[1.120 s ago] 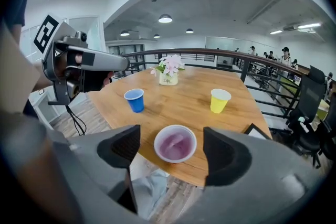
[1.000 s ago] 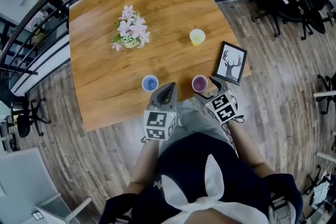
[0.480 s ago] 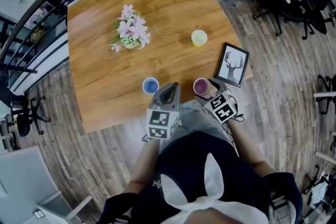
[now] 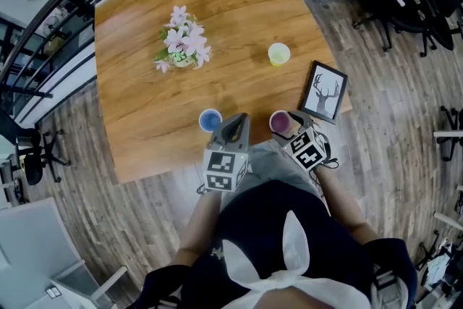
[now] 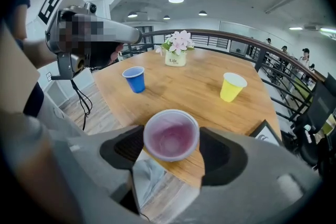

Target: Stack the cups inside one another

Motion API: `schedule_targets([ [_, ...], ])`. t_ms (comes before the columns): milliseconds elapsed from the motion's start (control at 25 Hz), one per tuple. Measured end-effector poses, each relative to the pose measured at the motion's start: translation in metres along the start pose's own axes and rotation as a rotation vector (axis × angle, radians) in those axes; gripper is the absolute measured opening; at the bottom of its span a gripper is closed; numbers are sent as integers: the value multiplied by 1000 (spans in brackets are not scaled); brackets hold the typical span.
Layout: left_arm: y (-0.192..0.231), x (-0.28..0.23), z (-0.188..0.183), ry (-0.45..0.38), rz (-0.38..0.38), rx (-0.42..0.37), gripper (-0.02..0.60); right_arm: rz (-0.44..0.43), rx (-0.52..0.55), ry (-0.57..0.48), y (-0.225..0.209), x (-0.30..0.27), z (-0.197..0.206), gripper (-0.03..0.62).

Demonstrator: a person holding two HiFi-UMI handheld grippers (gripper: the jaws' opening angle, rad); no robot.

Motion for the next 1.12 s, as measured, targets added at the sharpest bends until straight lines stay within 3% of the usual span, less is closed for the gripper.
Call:
schedule_targets([
  [600,3,-4,-2,6,-10,2,17,6,27,-20,-12,11,-12,325],
  [1120,7,-4,-14,-4,-11,-14,17,30,40,-122,-23,40,-50,325],
])
Point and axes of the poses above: the fingertips, and each gripper's own axes: x backward along the fingers, y to its left, z out of its underside, the point moved 4 cm from there along x, backward along the fingers, and after that the axes turned 3 degrees about y, right-handed, at the moved point
